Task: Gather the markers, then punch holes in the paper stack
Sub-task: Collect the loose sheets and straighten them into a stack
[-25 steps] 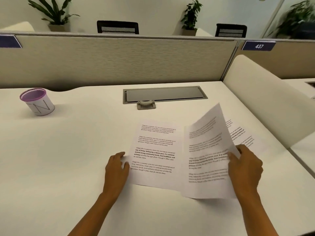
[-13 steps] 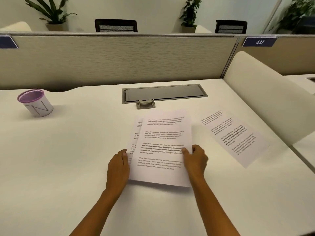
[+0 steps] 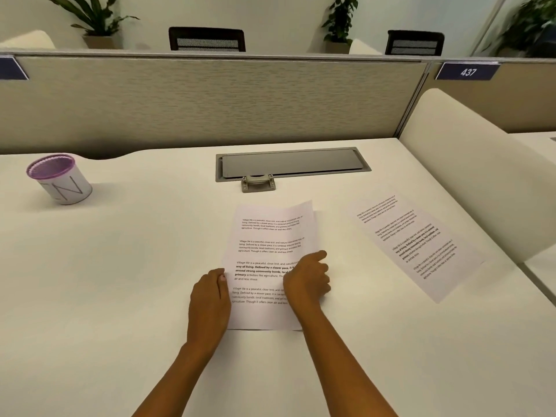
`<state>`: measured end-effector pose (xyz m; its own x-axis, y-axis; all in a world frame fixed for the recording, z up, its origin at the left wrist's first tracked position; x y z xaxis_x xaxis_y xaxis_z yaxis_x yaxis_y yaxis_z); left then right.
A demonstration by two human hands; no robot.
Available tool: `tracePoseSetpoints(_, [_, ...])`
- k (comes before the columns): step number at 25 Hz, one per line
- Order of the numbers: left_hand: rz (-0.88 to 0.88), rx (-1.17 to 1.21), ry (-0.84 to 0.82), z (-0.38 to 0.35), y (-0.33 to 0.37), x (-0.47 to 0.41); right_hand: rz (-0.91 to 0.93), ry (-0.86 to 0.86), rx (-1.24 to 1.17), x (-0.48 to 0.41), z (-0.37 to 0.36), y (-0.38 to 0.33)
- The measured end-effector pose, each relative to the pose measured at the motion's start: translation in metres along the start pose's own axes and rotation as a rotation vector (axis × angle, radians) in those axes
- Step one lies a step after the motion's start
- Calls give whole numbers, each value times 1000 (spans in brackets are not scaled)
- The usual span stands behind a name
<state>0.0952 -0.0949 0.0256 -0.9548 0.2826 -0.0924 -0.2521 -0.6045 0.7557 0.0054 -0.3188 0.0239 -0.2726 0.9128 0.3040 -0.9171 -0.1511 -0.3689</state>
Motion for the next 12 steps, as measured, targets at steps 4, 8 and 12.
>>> tracePoseSetpoints(4, [-4, 27, -15, -1, -1, -3, 16, -124, -135, -20, -2, 7])
tracePoseSetpoints(8, [-128, 93, -71, -8, 9, -3, 272, -122, -375, -38, 27, 9])
tracePoseSetpoints(12, [-280, -59, -177, -33, 24, -4, 371, -54, -442, -86, 101, 25])
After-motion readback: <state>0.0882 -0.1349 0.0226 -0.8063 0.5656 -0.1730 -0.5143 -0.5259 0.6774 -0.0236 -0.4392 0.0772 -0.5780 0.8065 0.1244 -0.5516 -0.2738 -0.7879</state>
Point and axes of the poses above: each hand's wrist, its own x-axis away from the middle knuckle, its own z-axis out of the back of the hand, y = z × x, the point moved 10 cm from there along -x, towards the middle knuckle, and after that the axes turned 6 degrees about -z, right-handed, at the moved point
